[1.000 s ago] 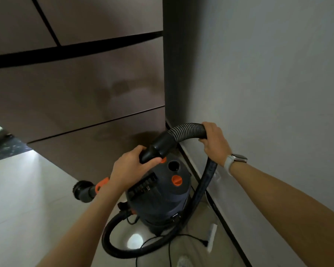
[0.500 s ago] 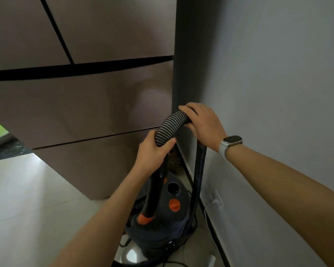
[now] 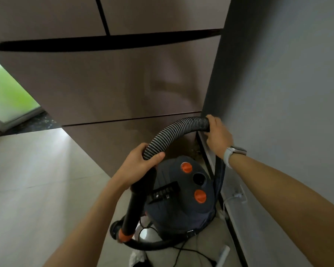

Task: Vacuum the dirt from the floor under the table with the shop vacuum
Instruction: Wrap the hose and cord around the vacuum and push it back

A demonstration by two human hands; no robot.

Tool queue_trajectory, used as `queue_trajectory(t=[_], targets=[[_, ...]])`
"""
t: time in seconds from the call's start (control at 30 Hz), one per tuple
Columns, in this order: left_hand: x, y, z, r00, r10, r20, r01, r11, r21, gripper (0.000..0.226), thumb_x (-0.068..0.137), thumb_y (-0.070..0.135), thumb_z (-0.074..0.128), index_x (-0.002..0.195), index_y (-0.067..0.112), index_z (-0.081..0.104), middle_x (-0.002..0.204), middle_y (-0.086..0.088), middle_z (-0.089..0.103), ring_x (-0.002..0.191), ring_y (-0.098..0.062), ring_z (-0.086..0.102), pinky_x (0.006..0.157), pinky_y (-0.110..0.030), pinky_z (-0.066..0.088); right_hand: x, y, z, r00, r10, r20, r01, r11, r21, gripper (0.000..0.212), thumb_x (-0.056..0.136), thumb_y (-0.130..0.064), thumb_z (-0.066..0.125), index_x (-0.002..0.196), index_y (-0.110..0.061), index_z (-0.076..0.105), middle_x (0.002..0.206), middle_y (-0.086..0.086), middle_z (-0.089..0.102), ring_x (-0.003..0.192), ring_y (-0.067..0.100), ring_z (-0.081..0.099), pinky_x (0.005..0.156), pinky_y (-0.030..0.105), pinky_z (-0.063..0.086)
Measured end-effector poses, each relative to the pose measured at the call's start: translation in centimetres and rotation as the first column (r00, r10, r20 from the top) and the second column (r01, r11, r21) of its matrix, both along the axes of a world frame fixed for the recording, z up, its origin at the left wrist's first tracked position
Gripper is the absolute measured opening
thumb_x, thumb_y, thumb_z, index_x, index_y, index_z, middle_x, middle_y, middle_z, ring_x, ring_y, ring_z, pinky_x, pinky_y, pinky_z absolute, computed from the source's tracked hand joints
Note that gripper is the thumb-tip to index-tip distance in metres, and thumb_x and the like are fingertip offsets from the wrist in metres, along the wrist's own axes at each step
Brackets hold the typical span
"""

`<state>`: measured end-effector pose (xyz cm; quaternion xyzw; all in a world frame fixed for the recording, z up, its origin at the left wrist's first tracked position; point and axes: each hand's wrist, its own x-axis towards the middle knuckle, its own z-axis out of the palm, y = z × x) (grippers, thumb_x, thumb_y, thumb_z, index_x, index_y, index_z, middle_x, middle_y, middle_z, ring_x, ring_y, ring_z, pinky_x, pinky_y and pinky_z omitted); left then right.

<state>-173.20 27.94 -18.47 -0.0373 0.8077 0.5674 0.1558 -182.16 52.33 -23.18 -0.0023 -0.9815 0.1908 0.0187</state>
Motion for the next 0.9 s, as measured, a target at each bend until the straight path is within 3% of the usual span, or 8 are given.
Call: queue_trajectory(t=[0.17,0.27,0.43,0.53,0.67,0.73,0.83,0.9], targets=[[-1.1,-4.6,-2.3,0.992,-0.012,0.125,0.002,0.997,0.079,0.017,0.093,0.033,0.053,0.102,0.019,0.052,0.086,-0.014,0.061,0.077,-0.03,0.065,0.079,-0.049,0.056,-3.8,-4.3,0.7,0.976,0.148,-0.159,-0.097,0.953,0.288,0.052,0.089,-0.003,0.053,0.139,-0.008,0.039,0.134,0.023,0.043,0.117,0.042,0.043,0.085,0.048,0.045],[-1.9,-7.4,-4.3,0.977,0.094,0.193,-0.128,0.976,0.174,0.027,0.096,0.034,0.047,0.107,0.01,0.05,0.08,-0.016,0.058,0.064,-0.025,0.065,0.063,-0.035,0.058,-5.3,-8.8,-0.9,0.987,0.146,-0.07,-0.116,0.942,0.316,0.05,0.094,-0.018,0.052,0.141,-0.015,0.034,0.131,0.022,0.04,0.115,0.039,0.043,0.084,0.044,0.045],[-2.4,-11.5,-10.2,0.936,0.204,0.287,-0.278,0.929,0.246,0.027,0.096,0.035,0.046,0.097,0.009,0.052,0.07,-0.014,0.058,0.056,-0.023,0.062,0.054,-0.031,0.053,-6.2,-14.7,-7.2,0.995,0.066,0.075,-0.079,0.979,0.19,0.052,0.096,-0.022,0.051,0.145,-0.018,0.03,0.134,0.018,0.037,0.116,0.036,0.045,0.087,0.042,0.045],[-1.9,-14.4,-13.8,0.902,0.272,0.335,-0.36,0.902,0.238,0.029,0.097,0.033,0.045,0.088,0.006,0.051,0.064,-0.013,0.057,0.055,-0.025,0.059,0.051,-0.031,0.049,-6.4,-16.9,-11.1,0.97,0.042,0.24,-0.046,0.999,0.011,0.055,0.099,-0.02,0.046,0.149,-0.02,0.023,0.137,0.015,0.039,0.115,0.034,0.049,0.092,0.042,0.043],[-0.9,-17.4,-17.9,0.849,0.349,0.398,-0.46,0.858,0.229,0.031,0.099,0.031,0.044,0.086,0.004,0.052,0.064,-0.013,0.056,0.052,-0.024,0.058,0.052,-0.032,0.049,-3.8,-20.4,-15.0,0.892,0.149,0.427,-0.067,0.977,-0.203,0.061,0.099,-0.017,0.046,0.152,-0.022,0.014,0.151,0.009,0.031,0.133,0.027,0.039,0.106,0.035,0.034],[-0.5,-18.0,-19.3,0.83,0.353,0.432,-0.481,0.845,0.234,0.032,0.099,0.033,0.044,0.087,0.004,0.052,0.065,-0.013,0.055,0.052,-0.023,0.058,0.053,-0.032,0.05,-1.2,-21.8,-16.4,0.866,0.199,0.459,-0.071,0.957,-0.281,0.06,0.1,-0.018,0.045,0.152,-0.021,0.014,0.154,0.006,0.026,0.134,0.023,0.038,0.109,0.035,0.032],[-0.2,-18.6,-20.7,0.797,0.349,0.494,-0.52,0.811,0.267,0.034,0.098,0.037,0.044,0.092,0.005,0.052,0.067,-0.012,0.056,0.055,-0.024,0.059,0.055,-0.033,0.05,3.3,-24.0,-17.5,0.877,0.229,0.422,-0.012,0.889,-0.458,0.053,0.1,-0.016,0.043,0.149,-0.013,0.023,0.147,0.012,0.037,0.111,0.007,0.047,0.11,0.041,0.033],[0.2,-18.9,-21.5,0.755,0.364,0.545,-0.572,0.773,0.276,0.033,0.098,0.038,0.044,0.092,0.006,0.051,0.067,-0.012,0.054,0.054,-0.024,0.058,0.053,-0.032,0.052,6.5,-25.7,-18.2,0.877,0.227,0.423,0.037,0.846,-0.531,0.046,0.099,-0.016,0.043,0.144,-0.009,0.034,0.141,0.012,0.044,0.119,0.013,0.046,0.11,0.036,0.033]])
